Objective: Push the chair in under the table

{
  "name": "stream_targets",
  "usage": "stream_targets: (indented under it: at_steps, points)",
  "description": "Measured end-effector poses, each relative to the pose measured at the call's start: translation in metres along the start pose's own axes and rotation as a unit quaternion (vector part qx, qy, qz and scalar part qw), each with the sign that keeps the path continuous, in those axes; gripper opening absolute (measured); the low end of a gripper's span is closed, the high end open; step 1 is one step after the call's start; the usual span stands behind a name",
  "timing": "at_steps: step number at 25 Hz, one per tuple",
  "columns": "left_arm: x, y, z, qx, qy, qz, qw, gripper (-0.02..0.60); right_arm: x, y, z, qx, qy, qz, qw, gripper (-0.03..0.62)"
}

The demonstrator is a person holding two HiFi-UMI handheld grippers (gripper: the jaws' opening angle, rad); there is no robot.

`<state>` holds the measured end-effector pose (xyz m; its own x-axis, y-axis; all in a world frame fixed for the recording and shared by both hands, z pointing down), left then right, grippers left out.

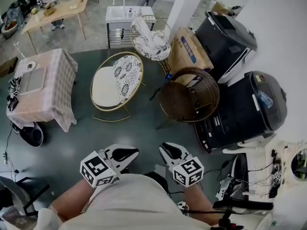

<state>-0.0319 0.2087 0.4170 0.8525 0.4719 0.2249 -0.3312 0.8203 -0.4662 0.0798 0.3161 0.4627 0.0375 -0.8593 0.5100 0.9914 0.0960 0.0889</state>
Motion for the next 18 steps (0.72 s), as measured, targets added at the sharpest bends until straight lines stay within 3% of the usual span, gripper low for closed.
stream_targets:
  at_steps: [4,9,14,18]
  points:
    - [-0.017,-0.055,-0.021,-0.013,0.008,-0.03,0.9994,0.012,0.061,0.031,-0.019,0.012,-0.03,-0.008,0.999,0.135]
    - [-0.031,-0.111,-0.037,-0.048,0.037,-0.082,0.9948,0.012,0.138,0.09,-0.036,0.055,-0.054,-0.021,0.997,0.164]
    - [-0.04,-0.18,-0.065,-0.063,0.057,-0.159,0.9836,0.012,0.235,0.172,-0.071,0.061,-0.061,-0.035,0.996,0.208]
    - [-0.039,-0.221,-0.098,-0.074,0.071,-0.217,0.9707,0.012,0.327,0.242,-0.074,0.095,-0.104,-0.049,0.989,0.236]
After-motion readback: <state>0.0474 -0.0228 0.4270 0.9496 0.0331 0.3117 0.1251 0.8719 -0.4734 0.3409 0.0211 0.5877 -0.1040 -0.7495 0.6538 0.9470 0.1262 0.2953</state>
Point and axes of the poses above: the fingertips, and each gripper's own axes: x forward along the fingers, y to its right, z out of its underside, the point moved 4 cm from there along -x, backward along the fingers, and after that the axes turned 7 degrees about -x, right-handed, at the moved point
